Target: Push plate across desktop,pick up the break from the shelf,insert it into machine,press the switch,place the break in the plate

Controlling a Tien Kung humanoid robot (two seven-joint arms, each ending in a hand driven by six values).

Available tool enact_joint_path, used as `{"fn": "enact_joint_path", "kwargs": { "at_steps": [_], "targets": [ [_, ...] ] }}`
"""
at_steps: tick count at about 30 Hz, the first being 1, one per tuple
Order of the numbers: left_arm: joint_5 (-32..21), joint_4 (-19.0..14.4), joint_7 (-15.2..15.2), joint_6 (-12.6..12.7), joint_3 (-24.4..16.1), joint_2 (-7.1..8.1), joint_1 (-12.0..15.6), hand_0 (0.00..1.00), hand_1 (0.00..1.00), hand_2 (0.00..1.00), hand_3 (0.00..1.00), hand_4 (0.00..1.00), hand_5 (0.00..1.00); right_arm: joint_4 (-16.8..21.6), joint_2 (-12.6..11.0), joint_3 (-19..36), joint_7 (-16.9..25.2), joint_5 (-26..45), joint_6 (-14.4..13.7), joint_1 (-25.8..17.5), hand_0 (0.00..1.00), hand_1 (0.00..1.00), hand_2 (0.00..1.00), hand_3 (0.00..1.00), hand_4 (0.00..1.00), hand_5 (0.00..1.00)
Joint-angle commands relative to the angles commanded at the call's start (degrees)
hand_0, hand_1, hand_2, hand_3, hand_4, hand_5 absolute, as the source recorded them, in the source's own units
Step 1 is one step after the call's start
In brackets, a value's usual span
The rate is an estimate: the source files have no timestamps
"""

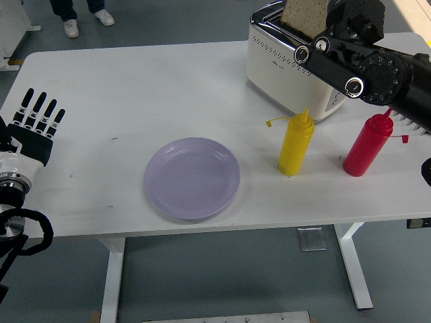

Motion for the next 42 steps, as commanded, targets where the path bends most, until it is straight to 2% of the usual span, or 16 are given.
{"fn": "enact_joint_path", "kwargs": {
  "at_steps": [14, 15, 20, 21, 32, 33, 38, 39, 42],
  "targets": [
    [-0.4, -0.1, 0.0, -0.1, -0.3, -0.02, 0.0, 0.811, 0.749, 0.712, 0.715, 0.762, 0.998, 0.8, 0.8, -1.8, 0.0, -0.4, -0.2, -1.9, 0.336, 0.478, 0.517, 0.514, 0.205, 0.002],
    [-0.5, -0.1, 0.1, -0.1, -0.3, -0.02, 0.0, 0.812, 0.748, 0.711, 0.716, 0.763, 0.998, 0.8, 0.8, -1.9, 0.0, -0.2, -0.2, -2.0, 0.425, 0.556, 0.573, 0.540, 0.358, 0.002],
    [-2.4, 0.0, 0.8, -0.5, -0.8, -0.02, 0.0, 0.812, 0.748, 0.711, 0.716, 0.763, 0.998, 1.1, 0.8, -2.3, 0.3, 1.3, -0.2, -2.8, 0.425, 0.556, 0.573, 0.540, 0.358, 0.002],
    [-2.9, 0.0, 0.9, -0.5, -0.8, -0.03, 0.0, 0.810, 0.745, 0.710, 0.713, 0.763, 0.998, 1.1, 0.8, -2.4, 0.4, 1.6, -0.2, -2.9, 0.524, 0.615, 0.617, 0.562, 0.419, 0.013],
    [-5.3, 0.1, 1.9, -1.1, -0.8, -0.13, 0.0, 0.810, 0.743, 0.707, 0.711, 0.763, 0.998, 1.9, 0.7, -3.6, 1.3, 3.4, 0.4, -4.0, 0.545, 0.630, 0.629, 0.573, 0.439, 0.037],
    [-5.6, 0.1, 2.1, -1.2, -0.9, -0.14, 0.0, 0.808, 0.742, 0.700, 0.713, 0.764, 0.998, 1.9, 0.7, -3.6, 1.3, 3.5, 0.6, -4.1, 0.568, 0.664, 0.678, 0.624, 0.462, 0.053],
    [-7.4, 0.1, 3.0, -1.4, -1.1, -0.21, 0.0, 0.808, 0.742, 0.700, 0.713, 0.764, 0.998, 2.2, 0.6, -3.4, 1.1, 3.6, 2.0, -4.3, 0.568, 0.664, 0.678, 0.624, 0.462, 0.053],
    [-7.5, 0.1, 3.1, -1.4, -1.1, -0.23, 0.0, 0.808, 0.740, 0.698, 0.712, 0.769, 0.998, 2.1, 0.6, -3.4, 1.1, 3.7, 2.3, -4.4, 0.592, 0.697, 0.738, 0.710, 0.501, 0.089],
    [-7.8, 0.2, 3.3, -1.4, -1.1, -0.26, 0.0, 0.808, 0.740, 0.698, 0.712, 0.769, 0.998, 2.2, 0.6, -3.3, 1.2, 4.0, 3.0, -4.5, 0.592, 0.697, 0.738, 0.710, 0.501, 0.089]
  ]
}}
